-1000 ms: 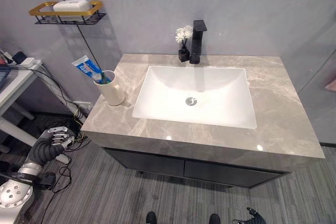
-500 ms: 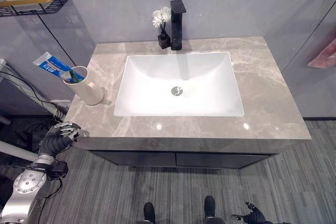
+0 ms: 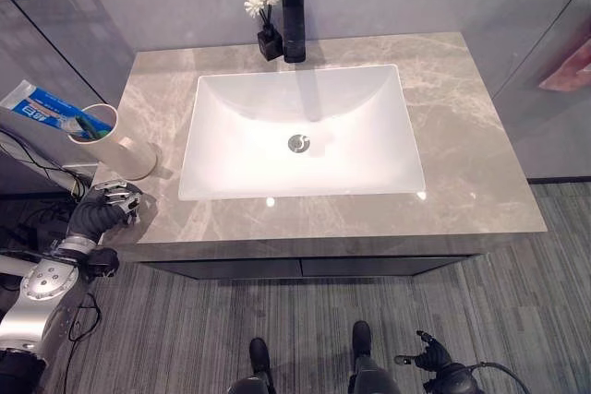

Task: Put brush and paste in cup on sink, flatten towel.

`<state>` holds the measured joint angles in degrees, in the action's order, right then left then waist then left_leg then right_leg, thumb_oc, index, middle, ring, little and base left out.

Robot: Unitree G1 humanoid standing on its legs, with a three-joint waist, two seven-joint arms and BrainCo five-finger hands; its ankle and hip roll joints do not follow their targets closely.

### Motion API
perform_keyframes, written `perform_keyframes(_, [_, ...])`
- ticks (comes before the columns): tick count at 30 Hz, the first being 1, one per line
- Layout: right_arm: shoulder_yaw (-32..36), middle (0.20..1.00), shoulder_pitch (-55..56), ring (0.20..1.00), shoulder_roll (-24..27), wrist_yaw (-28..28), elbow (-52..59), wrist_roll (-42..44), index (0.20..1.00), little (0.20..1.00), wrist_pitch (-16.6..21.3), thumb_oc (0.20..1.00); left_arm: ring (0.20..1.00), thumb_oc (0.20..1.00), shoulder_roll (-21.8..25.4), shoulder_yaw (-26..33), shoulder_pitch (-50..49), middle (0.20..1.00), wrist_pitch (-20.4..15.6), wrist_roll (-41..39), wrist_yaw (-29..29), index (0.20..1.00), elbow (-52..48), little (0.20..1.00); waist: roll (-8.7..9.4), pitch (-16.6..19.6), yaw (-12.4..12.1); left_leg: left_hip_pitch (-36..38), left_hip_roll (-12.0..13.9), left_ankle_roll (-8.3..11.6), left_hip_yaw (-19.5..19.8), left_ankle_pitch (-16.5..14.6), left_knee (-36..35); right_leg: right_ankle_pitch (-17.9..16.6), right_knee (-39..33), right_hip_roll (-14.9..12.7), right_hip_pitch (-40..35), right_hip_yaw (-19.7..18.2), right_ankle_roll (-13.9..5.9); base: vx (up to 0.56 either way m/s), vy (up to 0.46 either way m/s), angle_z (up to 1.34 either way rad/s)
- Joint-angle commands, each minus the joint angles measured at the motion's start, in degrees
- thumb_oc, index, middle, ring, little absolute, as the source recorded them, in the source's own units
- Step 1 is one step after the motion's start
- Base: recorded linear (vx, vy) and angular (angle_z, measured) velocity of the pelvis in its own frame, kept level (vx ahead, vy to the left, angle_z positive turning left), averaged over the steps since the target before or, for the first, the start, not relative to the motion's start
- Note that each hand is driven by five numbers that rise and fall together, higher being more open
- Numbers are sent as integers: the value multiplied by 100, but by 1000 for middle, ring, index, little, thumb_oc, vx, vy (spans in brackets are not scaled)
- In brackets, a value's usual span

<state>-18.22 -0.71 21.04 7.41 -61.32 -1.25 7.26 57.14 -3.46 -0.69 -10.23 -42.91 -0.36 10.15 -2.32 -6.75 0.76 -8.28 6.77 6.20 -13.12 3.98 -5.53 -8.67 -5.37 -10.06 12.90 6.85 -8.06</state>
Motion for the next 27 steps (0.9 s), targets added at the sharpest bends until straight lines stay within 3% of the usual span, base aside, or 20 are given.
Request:
perform_keyframes(1, [-124, 1000, -201, 1000, 93, 76, 86, 92, 1000, 1000, 48, 1000, 200, 200, 259, 102, 342, 200, -189, -239, 55, 200, 90, 200, 94, -168, 1, -13, -30, -16, 214, 211, 53, -379, 37, -234, -278, -76, -399, 0, 0, 0])
perform_keyframes(12, [-98, 1000, -213, 1000, 146, 118, -135, 101, 1000, 1000, 21, 1000, 200, 200, 484, 208, 610, 200, -255, -192, 229, 200, 149, 200, 108, -213, 9, -11, 24, 5, 186, 212, 53, -321, 37, -196, -241, -91, -390, 0, 0, 0])
perform_keyframes(27, [-113, 1000, -248, 1000, 109, 82, -158, 78, 1000, 1000, 24, 1000, 200, 200, 368, 540, 591, 200, -329, 61, 401, 200, 319, 200, 181, -252, -4, -68, 40, 15, 133, 210, 53, -342, 37, -192, -132, -118, -403, 0, 0, 0])
